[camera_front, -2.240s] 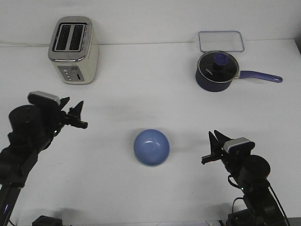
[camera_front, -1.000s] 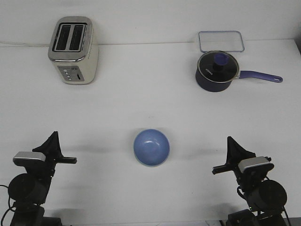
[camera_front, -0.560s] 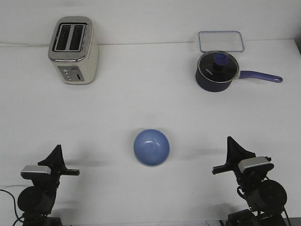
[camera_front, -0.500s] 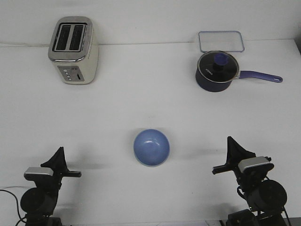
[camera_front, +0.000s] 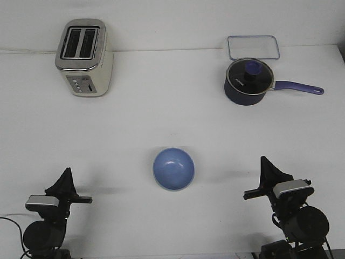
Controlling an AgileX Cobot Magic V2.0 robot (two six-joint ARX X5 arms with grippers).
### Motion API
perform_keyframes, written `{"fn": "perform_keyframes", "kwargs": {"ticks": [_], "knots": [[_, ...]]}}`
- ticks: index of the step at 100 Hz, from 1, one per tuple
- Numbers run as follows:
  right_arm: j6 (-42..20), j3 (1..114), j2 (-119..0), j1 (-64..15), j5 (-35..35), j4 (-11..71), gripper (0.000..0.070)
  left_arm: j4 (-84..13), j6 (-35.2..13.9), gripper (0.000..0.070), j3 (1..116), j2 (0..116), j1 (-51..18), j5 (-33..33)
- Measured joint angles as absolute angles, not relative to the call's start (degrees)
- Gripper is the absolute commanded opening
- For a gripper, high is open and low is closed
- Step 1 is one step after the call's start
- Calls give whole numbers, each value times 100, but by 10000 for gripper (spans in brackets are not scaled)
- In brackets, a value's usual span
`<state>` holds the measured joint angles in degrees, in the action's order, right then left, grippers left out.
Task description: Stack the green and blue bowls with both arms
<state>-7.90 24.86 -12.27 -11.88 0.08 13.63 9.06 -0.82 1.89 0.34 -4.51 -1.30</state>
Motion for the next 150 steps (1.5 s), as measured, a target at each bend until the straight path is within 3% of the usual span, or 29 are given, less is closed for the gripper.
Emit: {"fn": "perform_keyframes", "kwargs": {"ticks": [58,76,108,150], "knots": [[-755,2486,-1225,-1188,8,1341,0,906,-82,13,189,32,-451,-130],[-113,2185,-880,-762,119,1155,0,906,-82,13,189,32,-451,-130],[1186,303,-14,-143,104,582,0,910,-84,13,189,32,-451,-130],[1374,82,-10,-145,3,340,0,878,-84,13,189,32,-451,-130]]}}
